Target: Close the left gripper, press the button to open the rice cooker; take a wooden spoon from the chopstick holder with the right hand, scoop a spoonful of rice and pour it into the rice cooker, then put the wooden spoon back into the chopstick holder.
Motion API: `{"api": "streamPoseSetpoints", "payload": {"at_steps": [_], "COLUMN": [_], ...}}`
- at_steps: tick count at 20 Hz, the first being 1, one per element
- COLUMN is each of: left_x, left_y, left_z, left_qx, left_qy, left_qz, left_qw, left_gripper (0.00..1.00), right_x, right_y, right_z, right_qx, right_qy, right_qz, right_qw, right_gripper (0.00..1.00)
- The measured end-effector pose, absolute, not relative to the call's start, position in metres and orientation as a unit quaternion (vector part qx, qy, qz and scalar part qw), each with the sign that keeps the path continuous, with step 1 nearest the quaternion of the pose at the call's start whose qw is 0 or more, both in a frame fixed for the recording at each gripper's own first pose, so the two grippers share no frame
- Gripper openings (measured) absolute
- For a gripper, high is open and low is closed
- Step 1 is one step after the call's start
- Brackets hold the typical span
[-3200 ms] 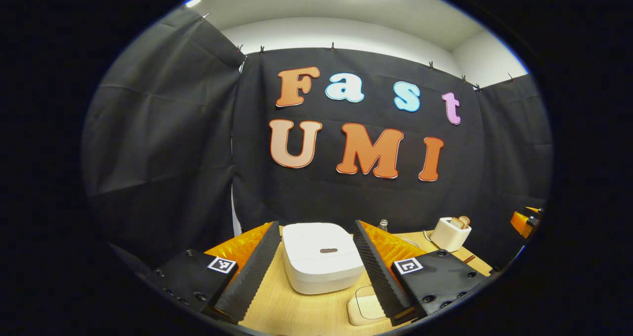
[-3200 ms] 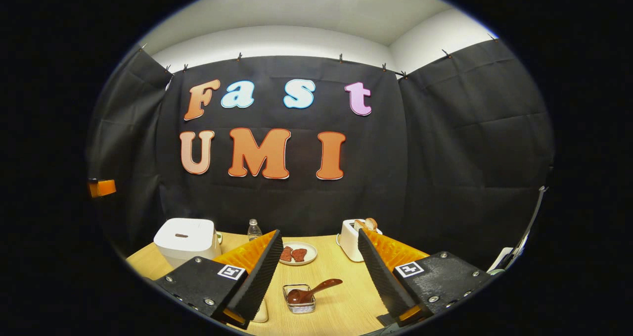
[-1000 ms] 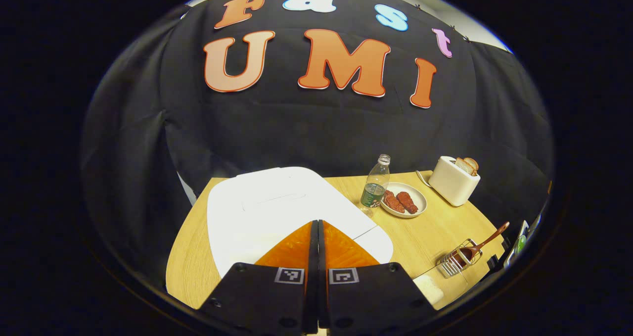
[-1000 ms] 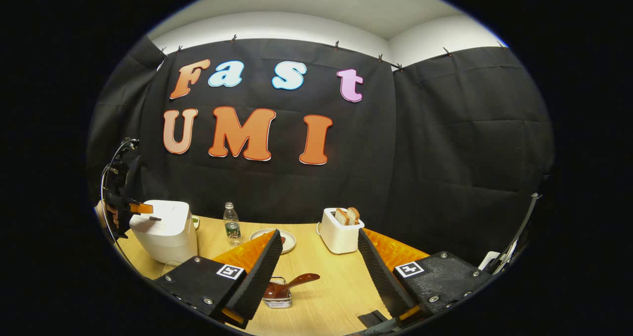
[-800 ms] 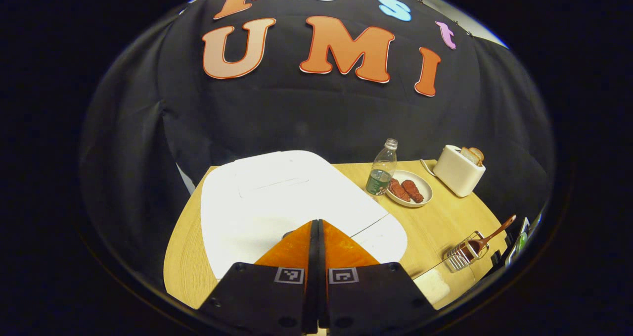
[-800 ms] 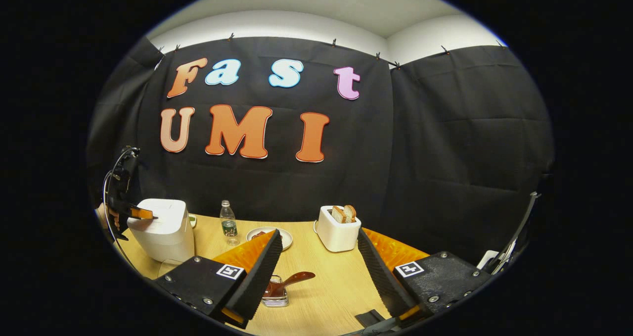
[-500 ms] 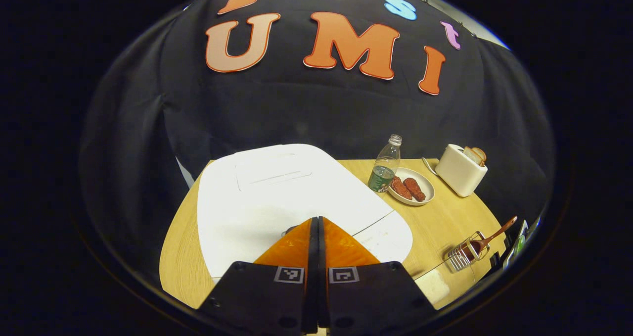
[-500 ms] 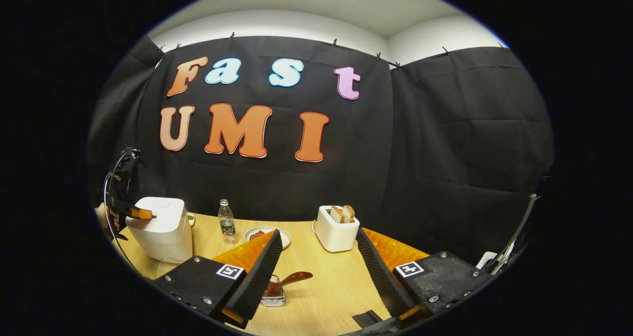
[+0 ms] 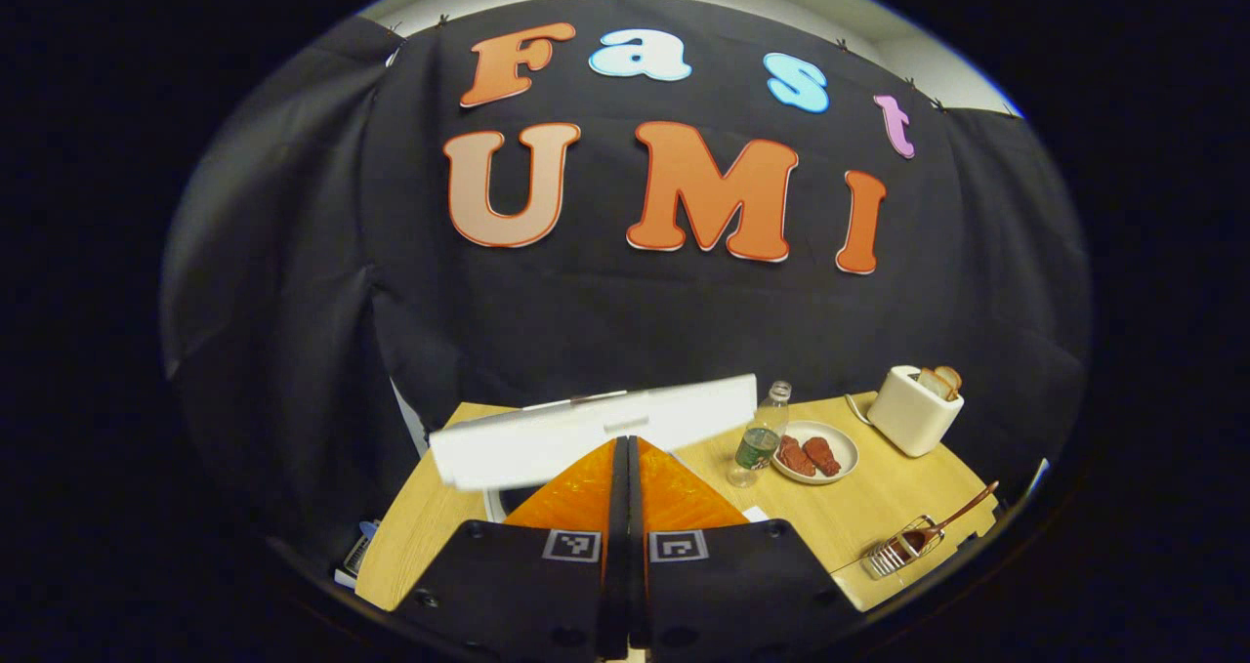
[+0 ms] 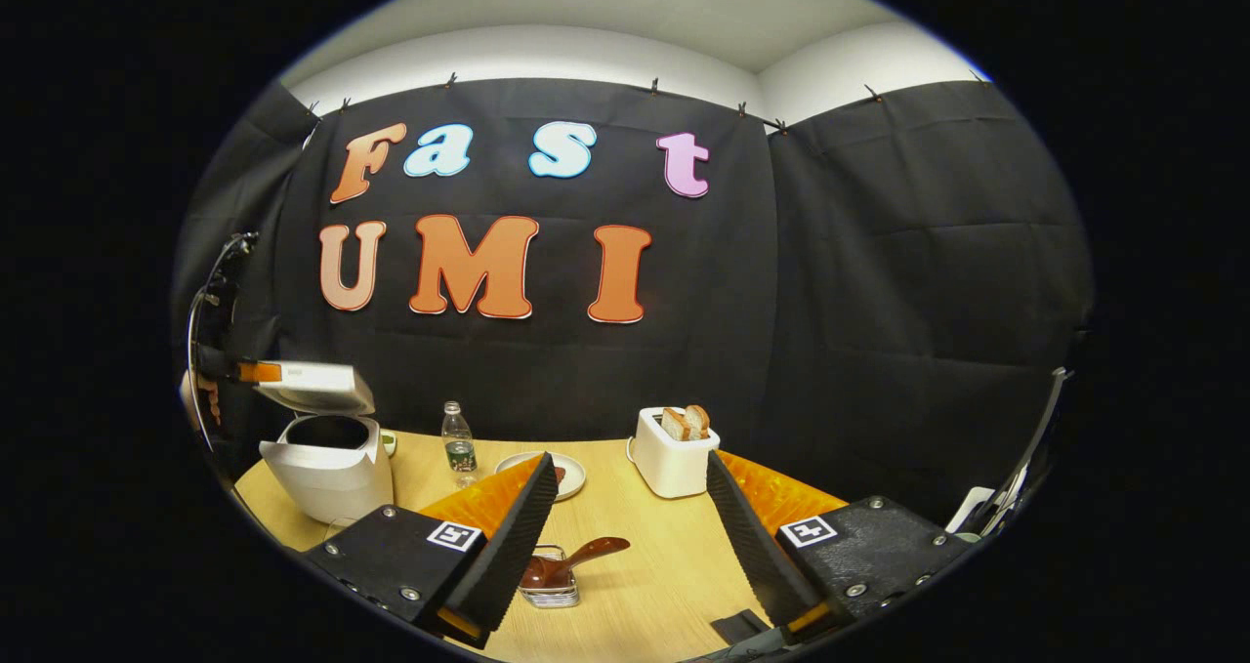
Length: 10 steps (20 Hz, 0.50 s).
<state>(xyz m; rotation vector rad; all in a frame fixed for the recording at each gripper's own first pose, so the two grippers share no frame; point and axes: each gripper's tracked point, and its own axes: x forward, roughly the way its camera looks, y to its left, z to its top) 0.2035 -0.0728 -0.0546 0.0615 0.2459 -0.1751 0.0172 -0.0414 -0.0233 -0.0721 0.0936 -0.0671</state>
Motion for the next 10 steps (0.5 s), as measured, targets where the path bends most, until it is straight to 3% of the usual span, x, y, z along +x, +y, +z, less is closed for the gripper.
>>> {"api": "streamPoseSetpoints", "payload": {"at_steps": [10], "left_x": [0.112], "left_y": [-0.029], "left_z": [0.021], "left_qx": [0.005], "left_qy": [0.046], "left_qz": [-0.051], "left_qw": [0.998], "left_gripper": [0.04], "right_x": [0.028], "right_y": [-0.043], "right_z": [-0.062], "right_qx": [0.016], "right_qy": [0.078], "right_qz": [-0.013], "right_qw": [0.997], "right_gripper": [0.96]}}
